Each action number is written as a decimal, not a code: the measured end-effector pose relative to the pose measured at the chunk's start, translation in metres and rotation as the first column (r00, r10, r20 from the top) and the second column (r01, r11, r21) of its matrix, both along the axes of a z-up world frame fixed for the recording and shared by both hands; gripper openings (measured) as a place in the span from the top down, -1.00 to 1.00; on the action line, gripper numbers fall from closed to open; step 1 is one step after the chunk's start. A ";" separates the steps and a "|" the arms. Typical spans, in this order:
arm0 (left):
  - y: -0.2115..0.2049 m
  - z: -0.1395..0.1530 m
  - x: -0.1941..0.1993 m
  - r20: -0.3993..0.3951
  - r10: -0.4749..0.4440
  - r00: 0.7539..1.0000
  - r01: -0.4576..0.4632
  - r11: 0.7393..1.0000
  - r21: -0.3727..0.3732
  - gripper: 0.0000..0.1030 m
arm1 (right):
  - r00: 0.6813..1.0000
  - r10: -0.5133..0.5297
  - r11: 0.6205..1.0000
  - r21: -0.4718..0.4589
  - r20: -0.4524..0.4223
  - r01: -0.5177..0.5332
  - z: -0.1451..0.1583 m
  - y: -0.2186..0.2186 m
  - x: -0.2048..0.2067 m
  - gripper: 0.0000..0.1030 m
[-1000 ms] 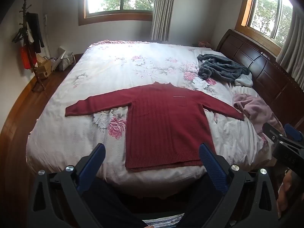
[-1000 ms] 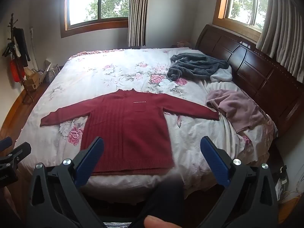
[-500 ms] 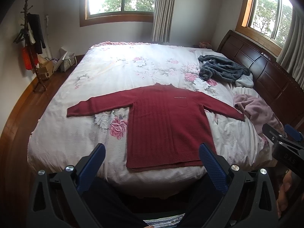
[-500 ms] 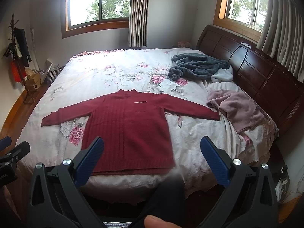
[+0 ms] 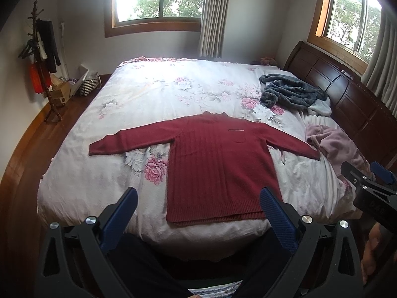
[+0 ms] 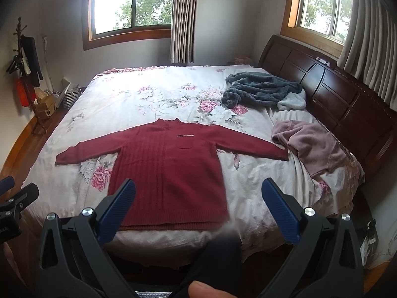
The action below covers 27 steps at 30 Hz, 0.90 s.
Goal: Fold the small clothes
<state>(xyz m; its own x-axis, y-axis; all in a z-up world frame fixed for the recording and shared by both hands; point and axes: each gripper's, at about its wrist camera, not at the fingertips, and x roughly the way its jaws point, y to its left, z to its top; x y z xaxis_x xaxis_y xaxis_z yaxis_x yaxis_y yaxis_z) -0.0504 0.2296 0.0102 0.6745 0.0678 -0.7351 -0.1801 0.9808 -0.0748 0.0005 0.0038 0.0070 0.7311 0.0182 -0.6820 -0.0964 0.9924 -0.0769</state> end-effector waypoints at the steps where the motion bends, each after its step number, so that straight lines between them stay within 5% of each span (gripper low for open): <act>1: -0.001 -0.001 -0.001 0.001 -0.001 1.000 0.001 1.000 0.003 -0.92 | 1.000 -0.001 1.000 0.000 0.002 0.001 0.000 0.000 -0.001 -0.95; 27: -0.001 -0.002 -0.002 0.008 0.001 1.000 -0.001 1.000 0.004 -0.92 | 1.000 -0.003 1.000 0.000 0.007 0.003 -0.002 0.000 -0.002 -0.95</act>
